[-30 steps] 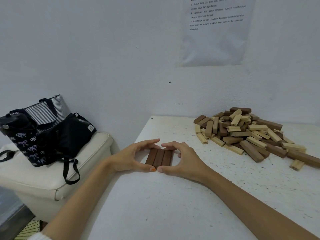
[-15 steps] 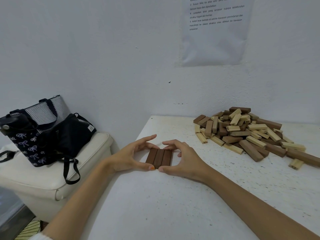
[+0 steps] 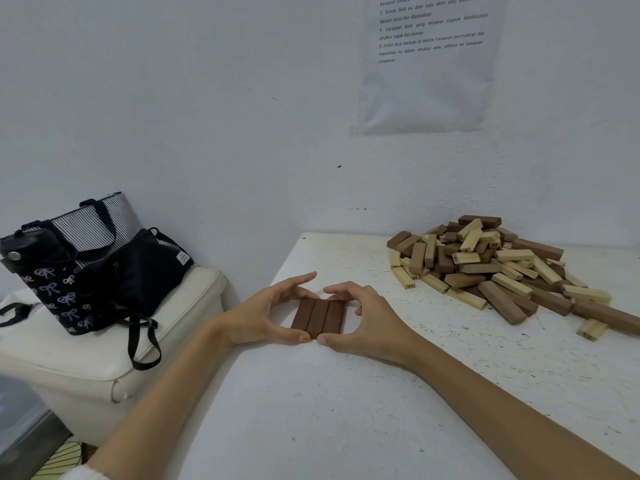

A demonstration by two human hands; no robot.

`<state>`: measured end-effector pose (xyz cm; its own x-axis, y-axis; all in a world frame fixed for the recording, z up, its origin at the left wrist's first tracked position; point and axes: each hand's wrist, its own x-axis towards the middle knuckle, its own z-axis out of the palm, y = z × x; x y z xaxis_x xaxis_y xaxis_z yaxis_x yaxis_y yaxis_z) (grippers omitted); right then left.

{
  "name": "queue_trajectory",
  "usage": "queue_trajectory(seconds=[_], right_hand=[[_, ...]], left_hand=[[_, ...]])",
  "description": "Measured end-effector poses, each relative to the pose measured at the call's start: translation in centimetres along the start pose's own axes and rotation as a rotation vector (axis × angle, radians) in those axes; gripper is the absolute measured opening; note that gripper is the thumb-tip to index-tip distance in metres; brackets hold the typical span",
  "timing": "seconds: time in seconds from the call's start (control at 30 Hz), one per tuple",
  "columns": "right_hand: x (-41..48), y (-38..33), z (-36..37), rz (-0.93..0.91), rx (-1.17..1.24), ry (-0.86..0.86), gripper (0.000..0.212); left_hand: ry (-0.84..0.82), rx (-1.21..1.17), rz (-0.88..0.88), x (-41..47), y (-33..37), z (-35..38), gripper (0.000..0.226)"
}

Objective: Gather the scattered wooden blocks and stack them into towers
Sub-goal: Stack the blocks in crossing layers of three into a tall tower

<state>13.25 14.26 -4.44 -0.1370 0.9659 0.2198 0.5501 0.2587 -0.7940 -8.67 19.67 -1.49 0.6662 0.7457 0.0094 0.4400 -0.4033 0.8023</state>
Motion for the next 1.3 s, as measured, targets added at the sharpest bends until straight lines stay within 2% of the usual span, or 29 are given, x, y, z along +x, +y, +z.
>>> queue_trajectory(seconds=[0.33,0.4,0.5,0.6,0.67,0.77,0.87,0.97,1.1,1.2,1.3], right_hand=[[-0.2,-0.2,-0.3,0.015,0.029,-0.063,0.08],[-0.2,-0.3,-0.7,0.034,0.085,-0.064,0.068],[-0.4,-0.8,-1.8,0.128,0.319,-0.036,0.041],[-1.6,-0.8,-3.3,0.223,0.42,-0.007,0.03],[-2.9,-0.5,-4.3,0.245,0.408,-0.002,0.027],[-4.9,0.3,-6.4,0.263,0.323,0.076,0.022],[-6.6,1.1,-9.1,0.199,0.133,0.156,0.024],[-7.9,1.3,-11.7,0.167,0.05,0.238,0.023],[-8.7,1.7,-14.7,0.142,-0.061,0.369,0.018],[-8.9,3.2,-16.4,0.17,-0.07,0.508,0.011],[-8.9,4.9,-16.5,0.229,-0.094,0.621,0.014]], left_hand=[[-0.022,-0.014,0.0,0.1,-0.1,-0.2,0.097],[0.019,-0.08,0.002,0.0,0.1,0.0,0.089],[0.164,-0.225,-0.043,-0.2,0.5,-0.1,0.066],[0.255,-0.262,-0.074,-0.1,0.8,0.3,0.051],[0.379,-0.324,-0.082,-0.1,1.6,1.2,0.032],[0.477,-0.237,-0.03,0.1,3.3,2.5,0.025],[0.437,-0.11,0.065,1.1,5.3,3.6,0.022],[0.363,-0.016,0.148,3.0,8.0,6.0,0.021],[0.26,-0.007,0.2,6.0,10.7,9.8,0.018],[0.3,-0.018,0.194,8.3,11.5,12.7,0.018],[0.393,0.004,0.195,10.7,11.7,14.8,0.028]])
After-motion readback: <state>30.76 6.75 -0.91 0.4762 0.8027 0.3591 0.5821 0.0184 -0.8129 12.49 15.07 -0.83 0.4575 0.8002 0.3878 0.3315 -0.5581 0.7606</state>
